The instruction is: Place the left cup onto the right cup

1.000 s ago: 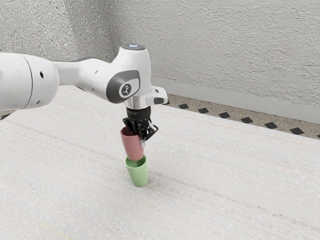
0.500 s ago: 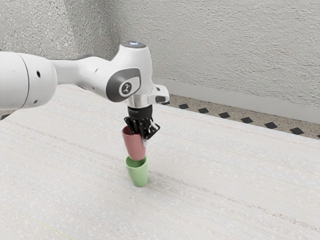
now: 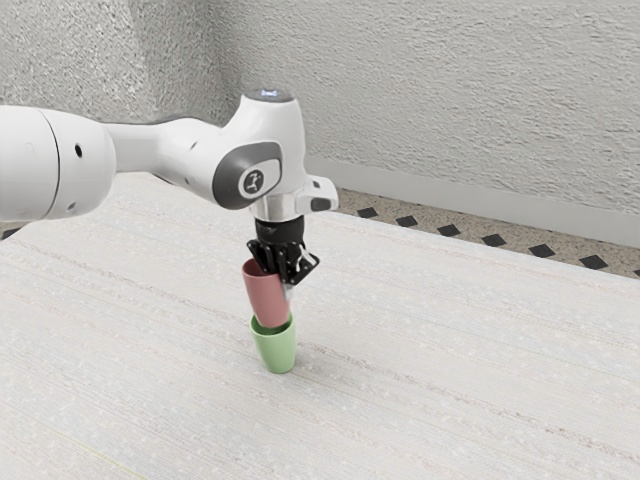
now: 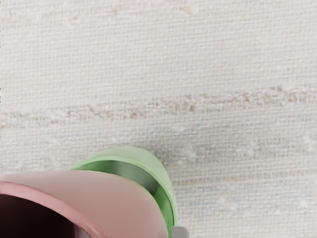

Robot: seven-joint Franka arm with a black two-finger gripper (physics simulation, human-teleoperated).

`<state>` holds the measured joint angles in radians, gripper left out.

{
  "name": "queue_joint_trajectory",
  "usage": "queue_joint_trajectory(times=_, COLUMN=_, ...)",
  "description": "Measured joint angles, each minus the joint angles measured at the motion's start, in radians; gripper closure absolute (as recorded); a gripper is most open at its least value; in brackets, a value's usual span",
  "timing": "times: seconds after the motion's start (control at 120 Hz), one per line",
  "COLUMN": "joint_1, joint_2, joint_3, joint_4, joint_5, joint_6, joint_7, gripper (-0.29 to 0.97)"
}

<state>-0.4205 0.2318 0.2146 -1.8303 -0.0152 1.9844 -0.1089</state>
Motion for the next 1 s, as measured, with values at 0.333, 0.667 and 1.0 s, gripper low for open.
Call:
queue_joint_trajectory(times=0.333, joint_1=0.005, joint_2=0.002, joint_3=0.001, joint_4=-0.007, joint_5=-0.001, joint_6=0.005, joint_7=-0.004, gripper=0.78)
queue_joint_trajectory(times=0.667, joint_1=0.002, joint_2=0.003, joint_3=0.001, joint_4=-0.006, joint_5=-0.007, joint_6=0.007, joint_7=-0.004, gripper=0.51)
queue_joint_trajectory(times=1.0, joint_1=0.000, joint_2=0.003, joint_3=0.000, joint_4=-0.005, joint_5=-0.011, joint_6=0.009, joint_7=-0.008, gripper=0.12)
